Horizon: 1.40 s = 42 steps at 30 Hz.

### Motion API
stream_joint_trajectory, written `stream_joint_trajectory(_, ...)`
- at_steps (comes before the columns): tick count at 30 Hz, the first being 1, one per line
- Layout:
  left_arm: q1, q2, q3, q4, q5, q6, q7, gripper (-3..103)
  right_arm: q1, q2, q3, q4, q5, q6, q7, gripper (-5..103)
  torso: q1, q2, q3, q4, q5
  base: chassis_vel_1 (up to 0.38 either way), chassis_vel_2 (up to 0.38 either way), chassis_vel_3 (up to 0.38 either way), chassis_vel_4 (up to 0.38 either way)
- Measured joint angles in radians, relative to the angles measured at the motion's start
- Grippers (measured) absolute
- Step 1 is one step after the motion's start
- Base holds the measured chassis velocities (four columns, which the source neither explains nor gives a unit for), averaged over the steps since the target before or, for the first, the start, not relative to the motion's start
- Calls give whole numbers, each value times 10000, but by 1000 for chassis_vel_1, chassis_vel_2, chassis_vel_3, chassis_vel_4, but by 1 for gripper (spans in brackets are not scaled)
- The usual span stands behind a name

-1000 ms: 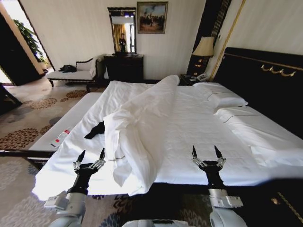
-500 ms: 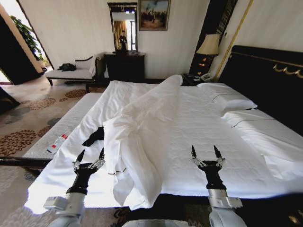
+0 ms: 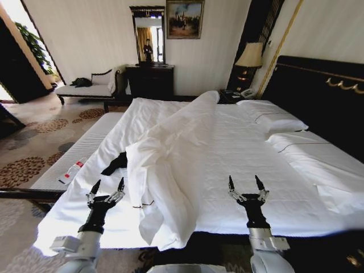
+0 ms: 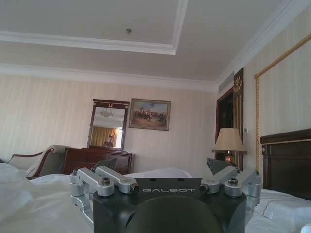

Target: Fold the clothes on the bed.

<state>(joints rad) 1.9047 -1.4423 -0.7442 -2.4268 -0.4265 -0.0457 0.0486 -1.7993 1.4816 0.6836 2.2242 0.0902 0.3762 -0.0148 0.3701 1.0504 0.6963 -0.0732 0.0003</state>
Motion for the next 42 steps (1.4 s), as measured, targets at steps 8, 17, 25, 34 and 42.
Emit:
stream_joint_trajectory(8, 16, 35, -54, 0, -3, 3, -17, 100, 10, 24, -35, -18, -40, 0, -4, 100, -2, 2, -2, 1, -8, 134, 107, -115, -89)
stream_joint_trajectory(17, -86, 110, -536, -22, -215, -13, -115, 100, 438, -498, -437, -132, 1248, -250, 220, 100, -2, 0, 0, -1, 1, 1, 1, -2, -5)
stream_joint_trajectory(25, -297, 243, -1816, 195, -1027, 48, -206, 100, 2261, -1599, -1955, -23, 7354, -1796, 1544, 100, -2, 1, 0, 1, -5, 0, 0, 0, 0)
stream_joint_trajectory(34, -334, 357, -3222, 418, -1581, 283, -363, 100, 4821, -1861, -3289, -958, 10977, -2924, 2671, 100, -1, 0, 1, 1, -3, 0, 0, 0, 0)
stream_joint_trajectory(42, -267, 136, -3159, 211, -1528, 621, -346, 100, 7829, -1710, -4506, -2104, 13709, -4928, 5075, 100, 0, 0, 1, 0, -4, 0, 0, 0, 0)
